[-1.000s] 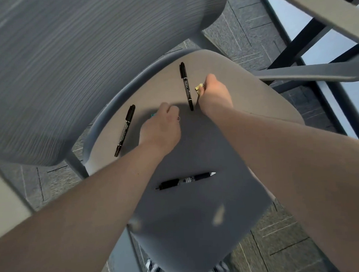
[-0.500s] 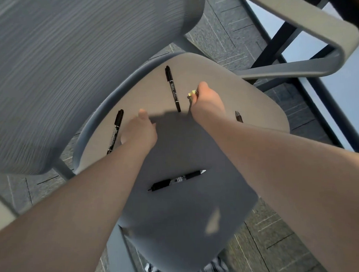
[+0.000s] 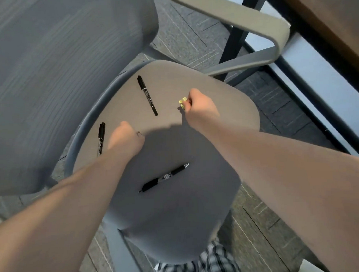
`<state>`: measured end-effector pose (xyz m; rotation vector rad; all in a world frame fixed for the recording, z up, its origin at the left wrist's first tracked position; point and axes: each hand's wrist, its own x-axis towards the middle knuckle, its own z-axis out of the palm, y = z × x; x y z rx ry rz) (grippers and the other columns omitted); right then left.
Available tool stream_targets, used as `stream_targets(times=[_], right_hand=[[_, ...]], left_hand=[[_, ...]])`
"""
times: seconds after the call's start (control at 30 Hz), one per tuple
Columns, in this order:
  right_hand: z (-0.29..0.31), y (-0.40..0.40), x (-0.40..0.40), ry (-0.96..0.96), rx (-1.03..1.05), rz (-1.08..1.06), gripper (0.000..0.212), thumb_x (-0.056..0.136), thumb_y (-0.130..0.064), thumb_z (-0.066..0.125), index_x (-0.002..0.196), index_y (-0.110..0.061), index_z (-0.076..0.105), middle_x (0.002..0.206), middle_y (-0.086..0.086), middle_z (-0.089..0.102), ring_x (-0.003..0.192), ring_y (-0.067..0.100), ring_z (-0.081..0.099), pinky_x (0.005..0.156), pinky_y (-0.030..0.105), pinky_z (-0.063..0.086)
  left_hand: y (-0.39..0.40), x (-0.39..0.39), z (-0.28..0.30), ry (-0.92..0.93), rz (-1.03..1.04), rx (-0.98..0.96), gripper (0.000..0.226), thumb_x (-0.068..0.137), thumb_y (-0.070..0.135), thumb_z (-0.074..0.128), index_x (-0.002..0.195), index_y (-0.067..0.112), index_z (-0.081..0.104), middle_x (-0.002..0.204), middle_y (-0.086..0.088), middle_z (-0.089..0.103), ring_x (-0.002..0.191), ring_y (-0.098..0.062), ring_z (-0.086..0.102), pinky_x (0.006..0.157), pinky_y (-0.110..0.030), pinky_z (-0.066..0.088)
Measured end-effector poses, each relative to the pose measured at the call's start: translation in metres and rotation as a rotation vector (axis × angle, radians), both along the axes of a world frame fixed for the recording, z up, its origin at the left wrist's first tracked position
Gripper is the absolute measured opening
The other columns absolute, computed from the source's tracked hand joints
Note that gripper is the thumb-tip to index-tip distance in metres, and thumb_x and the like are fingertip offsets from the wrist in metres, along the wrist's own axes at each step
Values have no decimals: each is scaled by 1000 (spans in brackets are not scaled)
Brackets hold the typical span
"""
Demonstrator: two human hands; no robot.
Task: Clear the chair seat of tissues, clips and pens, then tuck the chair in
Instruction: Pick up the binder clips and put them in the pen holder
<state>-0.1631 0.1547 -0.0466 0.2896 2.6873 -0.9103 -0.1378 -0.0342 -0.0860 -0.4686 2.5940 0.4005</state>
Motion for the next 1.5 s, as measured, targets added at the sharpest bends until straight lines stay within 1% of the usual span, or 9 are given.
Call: stream_targets(times=[0.13,0.53,0.63,0.73,0.9,1.07,1.2,1.37,1.5], right_hand=[[33,21,18,33,-28,-46,15,98,-20,44,87,-11,39,85,11,51,80,28,46,67,33,32],[204,130,55,177,16,-177,18,98,-25,48,101,-8,54,100,12,63,86,26,55,70,32,38],[236,173,75,226,49,-215,11,98,-24,49,92,-15,49,91,3,55,81,21,51,69,30,38],[254,225,98,243,105,-267,13,97,-23,50,93,-11,52,96,5,58,84,22,49,71,30,38],[276,316,138,228,142,-400,18,95,-24,53,104,-9,58,109,9,63,96,26,59,86,42,53],[296,409,177,244,208,-515,18,96,-25,52,107,-11,57,111,8,61,91,21,54,76,34,46],[300,474,208,232,226,-648,21,96,-26,52,109,-10,57,113,9,61,102,25,56,83,37,46],[294,532,242,164,264,-726,17,96,-20,50,105,-8,57,109,11,61,85,21,48,71,30,36],[285,560,255,115,254,-737,15,94,-18,50,99,-7,58,109,11,61,96,27,54,73,30,36]], left_hand=[[34,-6,55,63,-108,118,34,90,22,52,113,-2,46,111,-21,59,104,-37,57,73,-32,38],[191,-27,252,294,-508,193,41,89,27,57,118,0,47,116,-20,60,106,-36,57,79,-36,42],[239,-17,277,319,-562,208,38,89,29,58,111,0,49,98,-14,60,97,-36,57,73,-36,40],[289,1,293,306,-611,288,29,90,26,56,104,2,47,73,-3,45,81,-28,48,68,-32,35],[377,38,312,268,-705,337,31,91,29,55,104,2,49,86,-6,52,85,-28,51,71,-32,39],[469,75,331,195,-824,360,30,90,28,56,72,9,43,73,-7,52,100,-35,61,71,-30,37],[540,99,336,177,-859,446,33,91,29,57,108,1,52,94,-8,54,95,-28,55,77,-30,40],[612,120,331,143,-937,505,43,89,29,59,121,1,49,114,-13,59,103,-29,56,82,-33,44],[651,126,323,89,-957,552,38,88,28,60,117,5,49,113,-13,59,88,-29,55,81,-37,49]])
